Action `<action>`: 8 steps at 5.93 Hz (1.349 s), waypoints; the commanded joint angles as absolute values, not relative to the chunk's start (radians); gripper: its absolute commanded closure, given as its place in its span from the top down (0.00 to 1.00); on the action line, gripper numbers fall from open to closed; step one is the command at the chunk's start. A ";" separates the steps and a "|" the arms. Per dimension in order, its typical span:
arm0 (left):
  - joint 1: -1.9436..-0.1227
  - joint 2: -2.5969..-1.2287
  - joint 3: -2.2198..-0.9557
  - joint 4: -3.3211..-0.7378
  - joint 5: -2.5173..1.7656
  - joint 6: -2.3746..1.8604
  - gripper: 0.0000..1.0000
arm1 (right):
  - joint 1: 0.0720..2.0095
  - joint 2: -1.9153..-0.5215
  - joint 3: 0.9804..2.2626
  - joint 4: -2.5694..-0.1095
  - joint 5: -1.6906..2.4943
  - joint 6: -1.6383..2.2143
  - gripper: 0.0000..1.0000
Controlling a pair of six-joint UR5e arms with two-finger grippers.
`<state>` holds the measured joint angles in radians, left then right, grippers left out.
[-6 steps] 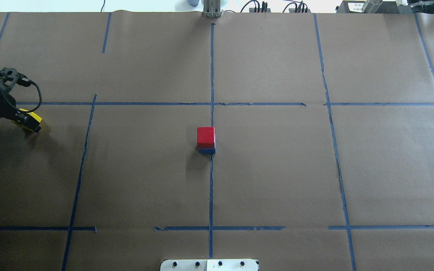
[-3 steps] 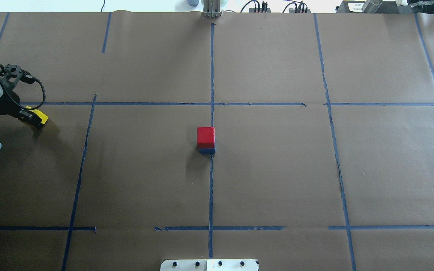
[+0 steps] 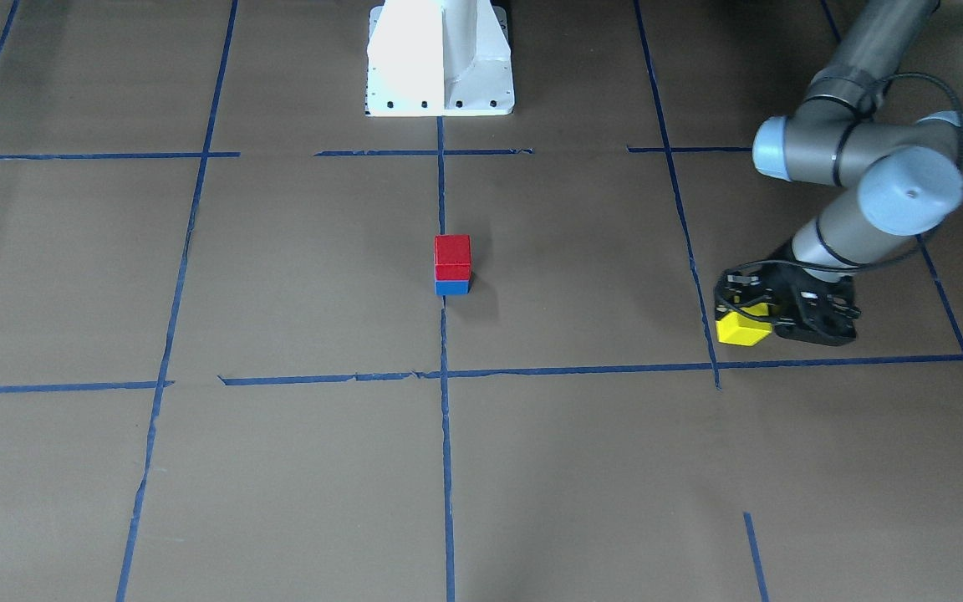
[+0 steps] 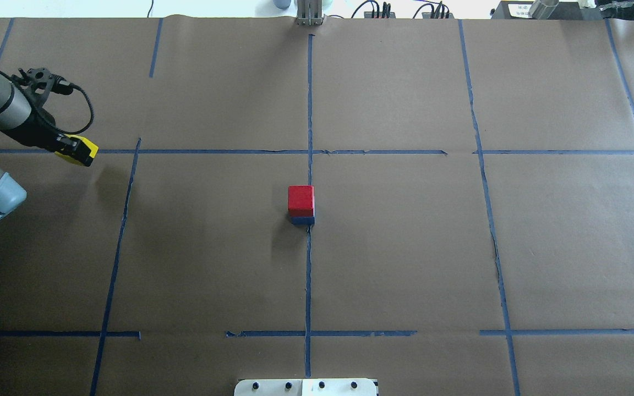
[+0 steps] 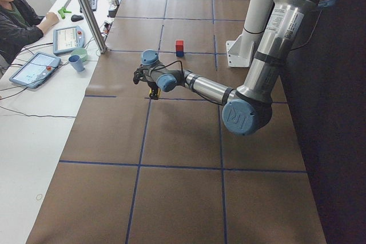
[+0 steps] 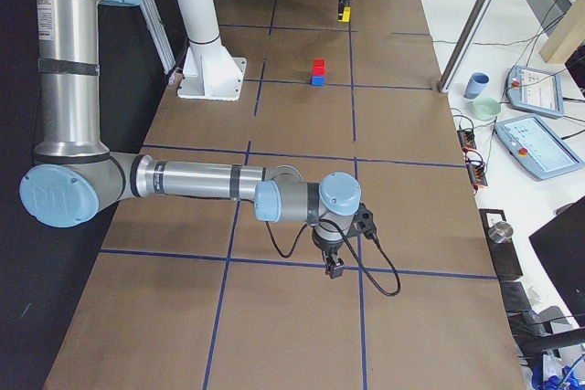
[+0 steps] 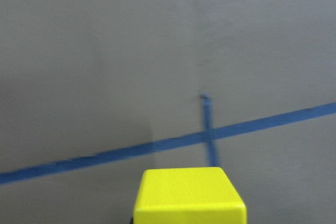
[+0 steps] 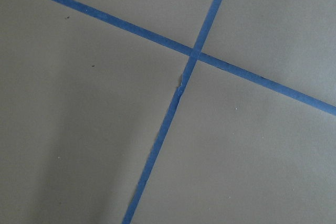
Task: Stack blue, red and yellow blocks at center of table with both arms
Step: 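Carry the yellow block with the left gripper above the red block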
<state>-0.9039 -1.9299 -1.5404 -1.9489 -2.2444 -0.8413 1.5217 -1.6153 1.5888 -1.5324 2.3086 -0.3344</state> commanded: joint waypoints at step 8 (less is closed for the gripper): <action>-0.555 -2.517 -1.536 -1.393 -1.971 -1.218 0.00 | 1.522 -1.615 1.583 -1.531 2.309 -0.334 1.00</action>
<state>-0.5570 -2.5005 -1.5661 -1.3914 -1.9721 -1.2194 1.5217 -1.6153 1.5841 -1.5313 2.3086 -0.3344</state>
